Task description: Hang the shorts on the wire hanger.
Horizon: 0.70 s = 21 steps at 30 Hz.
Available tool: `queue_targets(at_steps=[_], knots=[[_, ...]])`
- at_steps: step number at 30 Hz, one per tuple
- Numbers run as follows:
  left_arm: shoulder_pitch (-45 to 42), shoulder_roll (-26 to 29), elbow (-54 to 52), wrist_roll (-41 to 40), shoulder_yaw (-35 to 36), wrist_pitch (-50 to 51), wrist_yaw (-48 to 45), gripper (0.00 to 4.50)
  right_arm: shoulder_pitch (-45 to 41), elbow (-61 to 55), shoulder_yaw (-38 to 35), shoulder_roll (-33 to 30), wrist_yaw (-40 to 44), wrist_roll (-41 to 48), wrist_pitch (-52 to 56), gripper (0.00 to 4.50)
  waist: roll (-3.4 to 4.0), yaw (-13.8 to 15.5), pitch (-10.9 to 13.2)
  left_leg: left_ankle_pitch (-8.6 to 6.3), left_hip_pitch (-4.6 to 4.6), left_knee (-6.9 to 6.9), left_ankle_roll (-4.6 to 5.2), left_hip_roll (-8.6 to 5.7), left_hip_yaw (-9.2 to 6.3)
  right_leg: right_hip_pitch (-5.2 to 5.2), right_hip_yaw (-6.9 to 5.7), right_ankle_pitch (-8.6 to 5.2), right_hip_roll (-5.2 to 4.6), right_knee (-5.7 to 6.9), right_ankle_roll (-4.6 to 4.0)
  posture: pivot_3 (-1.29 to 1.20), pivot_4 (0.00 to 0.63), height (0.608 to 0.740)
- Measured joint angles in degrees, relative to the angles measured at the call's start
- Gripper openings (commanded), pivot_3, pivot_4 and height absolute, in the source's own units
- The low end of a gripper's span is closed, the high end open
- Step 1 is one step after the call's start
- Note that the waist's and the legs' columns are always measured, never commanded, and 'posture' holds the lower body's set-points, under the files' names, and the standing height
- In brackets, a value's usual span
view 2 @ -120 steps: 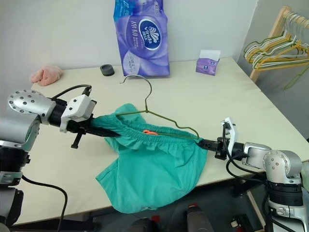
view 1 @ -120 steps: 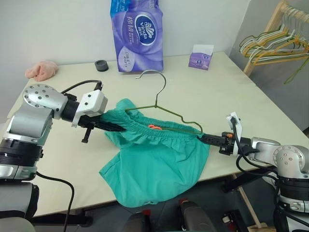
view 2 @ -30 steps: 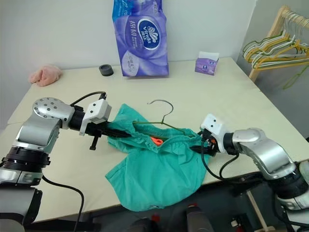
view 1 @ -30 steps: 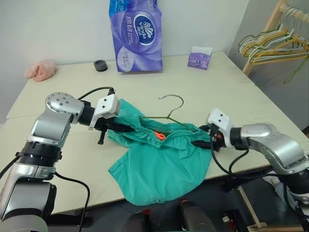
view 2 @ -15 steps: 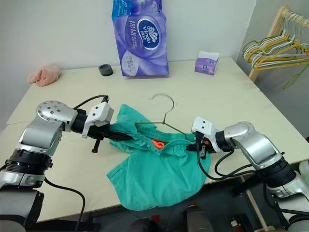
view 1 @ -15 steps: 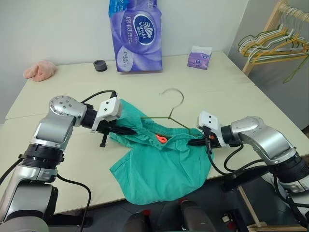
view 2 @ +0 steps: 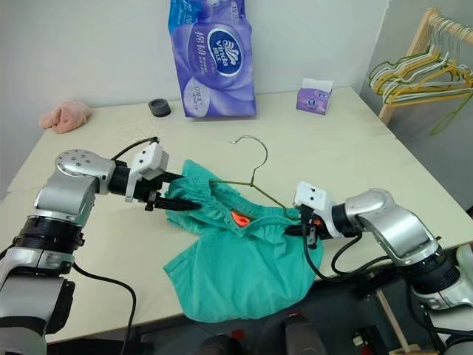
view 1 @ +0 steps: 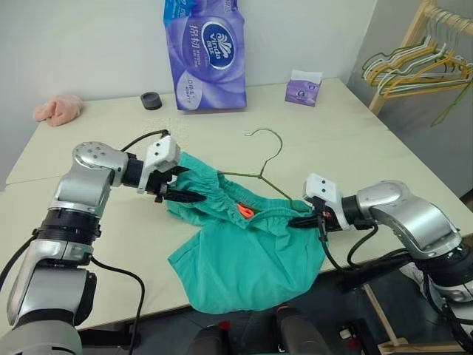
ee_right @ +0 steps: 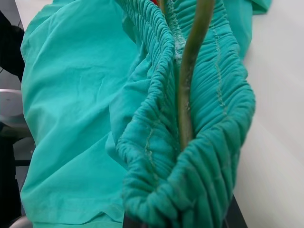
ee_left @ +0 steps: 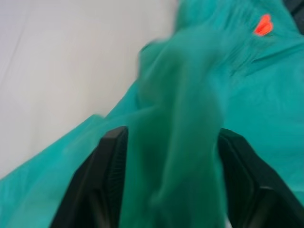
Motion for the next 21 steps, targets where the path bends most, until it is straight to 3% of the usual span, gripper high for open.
queue_targets(at_steps=[1,5,10,14,17,21], knots=[[-0.51,-0.15,2.25,0.23,0.56,-1.19,1.29,4.2,0.44,-0.47,-0.87,-0.31,-0.07,0.11,0.39,0.0,0.0,0.03,0.0,0.0,0.0,0.0,0.0,0.0,-0.01,0.0,-0.01,0.0,-0.02,0.0,0.0,-0.26,0.098,0.74],[-2.03,-1.89,8.7,0.75,3.28,-6.22,7.67,4.2,2.07,-1.73,-3.61,-0.6,-1.22,2.0,3.15,0.0,-0.01,0.17,0.0,0.0,-0.02,0.01,0.0,-0.03,-0.03,0.01,-0.05,0.0,-0.13,0.0,0.0,-0.26,0.099,0.74],[-2.51,-1.97,10.21,-0.5,8.35,-6.55,13.91,4.2,8.0,-3.53,-12.89,0.22,-6.3,7.03,12.05,0.0,-0.01,0.16,0.0,0.0,-0.26,0.02,-0.01,-0.06,-0.09,-0.13,-0.1,0.01,-0.21,-0.01,0.01,-0.27,0.105,0.74],[4.51,-0.39,-3.92,-8.03,11.08,5.3,9.39,4.2,15.0,-5.75,-24.53,5.02,-15.19,9.92,21.75,0.0,0.06,0.0,-0.03,0.0,-0.28,0.0,-0.02,-0.06,-0.08,-0.15,-0.05,0.01,-0.25,0.01,0.01,-0.29,0.111,0.74],[9.86,-2.93,-17.02,-14.91,10.35,15.63,8.09,4.2,19.61,-8.94,-32.57,8.59,-21.18,11.21,27.47,0.0,0.07,0.43,-0.03,0.0,-0.3,0.03,-0.02,-0.08,-0.15,-0.13,-0.1,0.02,-0.26,0.01,0.02,-0.31,0.12,0.74],[9.92,-6.7,-28.12,-21.15,8.03,24.19,8.54,4.2,26.78,-13.31,-41.32,9.94,-26.36,11.08,31.68,0.0,0.1,1.01,-0.04,0.0,-0.26,0.06,-0.02,-0.14,-0.11,-0.05,-0.07,0.03,-0.27,-0.02,0.05,-0.35,0.13,0.74]])
